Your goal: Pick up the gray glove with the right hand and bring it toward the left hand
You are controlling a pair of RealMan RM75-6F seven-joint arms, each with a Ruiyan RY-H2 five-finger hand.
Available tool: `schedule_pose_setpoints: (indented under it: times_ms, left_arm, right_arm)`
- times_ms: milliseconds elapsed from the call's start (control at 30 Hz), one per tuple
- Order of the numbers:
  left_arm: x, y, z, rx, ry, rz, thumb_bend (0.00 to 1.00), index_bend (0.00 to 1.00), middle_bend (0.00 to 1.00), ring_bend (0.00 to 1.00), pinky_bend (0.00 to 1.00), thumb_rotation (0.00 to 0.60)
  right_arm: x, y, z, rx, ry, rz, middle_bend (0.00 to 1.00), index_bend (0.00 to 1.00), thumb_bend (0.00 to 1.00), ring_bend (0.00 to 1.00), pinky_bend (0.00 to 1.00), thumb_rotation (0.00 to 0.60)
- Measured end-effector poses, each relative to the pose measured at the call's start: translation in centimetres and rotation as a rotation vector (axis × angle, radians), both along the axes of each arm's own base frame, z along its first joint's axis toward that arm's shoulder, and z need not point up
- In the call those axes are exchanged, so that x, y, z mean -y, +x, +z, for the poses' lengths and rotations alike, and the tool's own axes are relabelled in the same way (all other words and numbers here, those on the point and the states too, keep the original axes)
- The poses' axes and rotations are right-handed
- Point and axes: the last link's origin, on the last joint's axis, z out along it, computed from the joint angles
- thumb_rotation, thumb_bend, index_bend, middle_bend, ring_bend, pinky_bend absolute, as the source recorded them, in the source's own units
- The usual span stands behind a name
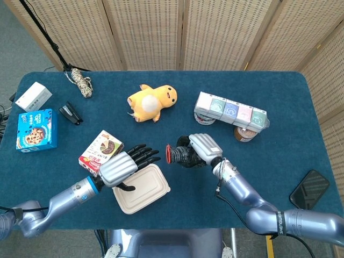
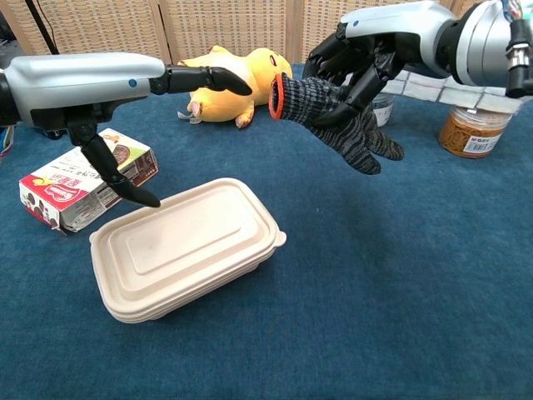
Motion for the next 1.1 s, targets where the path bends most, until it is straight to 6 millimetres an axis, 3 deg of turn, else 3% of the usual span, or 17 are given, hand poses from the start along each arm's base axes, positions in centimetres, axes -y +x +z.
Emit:
schedule_pose_setpoints:
  times_ms: [533,833,1100]
  left_arm:
    - [0.1,3.3,-2.1,-0.032,-0.004,0.019,0.0,0.0,0.0,0.0,0.0,0.6]
    - [-0.1,3.8,-2.5,-0.047,0.015,0.044,0.0,0.0,0.0,0.0,0.0,0.6]
    - [0.0,3.1,-2.3,-0.072,0.031,0.052,0.0,0.0,0.0,0.0,0.0,0.6]
  right_arm:
    - [-0.4,0.4,-0.3,0.027,0.03,-0.001,0.49,0.54,0.63,0.39,0.42,0.6]
    - [-0.4,0.4,0.1,0.036,0.029,-0.004,0.49,0.54,0.63,0.39,0.42,0.6]
    - [-0.1,0.1,0.4,0.039,0.014,-0.014,0.49,0.54,0.64,0.39,0.42,0.6]
